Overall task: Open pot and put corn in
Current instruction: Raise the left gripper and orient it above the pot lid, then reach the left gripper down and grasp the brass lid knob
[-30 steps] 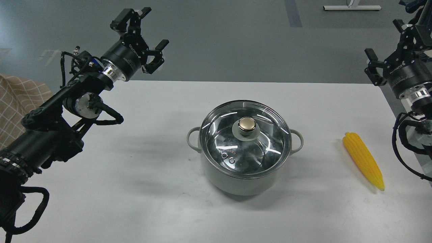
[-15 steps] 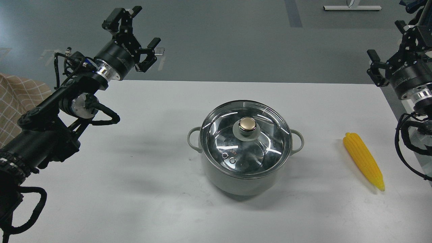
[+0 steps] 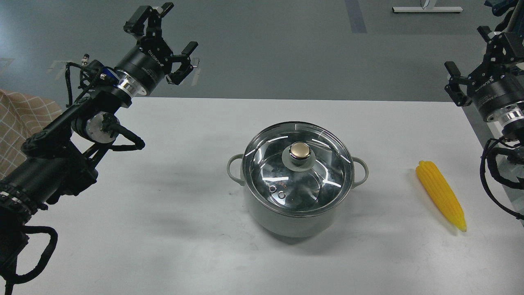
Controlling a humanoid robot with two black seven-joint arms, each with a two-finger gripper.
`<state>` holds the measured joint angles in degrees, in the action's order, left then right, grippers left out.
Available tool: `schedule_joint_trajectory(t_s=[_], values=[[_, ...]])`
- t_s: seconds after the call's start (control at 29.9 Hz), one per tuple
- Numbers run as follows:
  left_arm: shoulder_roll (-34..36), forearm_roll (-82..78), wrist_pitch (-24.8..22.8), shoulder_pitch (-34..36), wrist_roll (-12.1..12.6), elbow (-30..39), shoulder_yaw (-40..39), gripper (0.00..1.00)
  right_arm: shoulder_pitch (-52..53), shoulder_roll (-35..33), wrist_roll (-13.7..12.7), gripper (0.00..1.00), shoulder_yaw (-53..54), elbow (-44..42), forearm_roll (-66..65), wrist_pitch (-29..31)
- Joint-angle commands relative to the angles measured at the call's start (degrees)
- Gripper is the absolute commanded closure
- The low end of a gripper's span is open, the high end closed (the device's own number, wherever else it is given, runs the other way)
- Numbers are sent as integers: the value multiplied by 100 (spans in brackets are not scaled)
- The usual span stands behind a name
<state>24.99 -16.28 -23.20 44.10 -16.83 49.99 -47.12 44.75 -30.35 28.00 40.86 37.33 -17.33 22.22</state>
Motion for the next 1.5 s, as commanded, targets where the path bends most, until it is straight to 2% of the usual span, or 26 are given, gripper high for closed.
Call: schedule_joint_trajectory(t_s=[0.0, 1.04, 1.24, 1.3, 1.47], values=[[6, 2, -1, -7, 4, 28, -34, 2, 25, -15, 0, 0, -8, 11, 1, 10], [287, -173, -1, -156, 4, 643, -139, 2, 192, 47, 0, 0, -114, 19, -7, 125], [744, -1745, 8, -147, -39, 1863, -165, 2, 192, 38, 0, 0, -140, 20, -7, 107], [972, -2543, 26, -147, -75, 2609, -192, 2, 183, 46, 0, 0, -140, 28, -7, 98], [1035, -4351, 70, -138, -75, 3691, -209, 2, 122, 64, 0, 0, -140, 20, -16, 98]])
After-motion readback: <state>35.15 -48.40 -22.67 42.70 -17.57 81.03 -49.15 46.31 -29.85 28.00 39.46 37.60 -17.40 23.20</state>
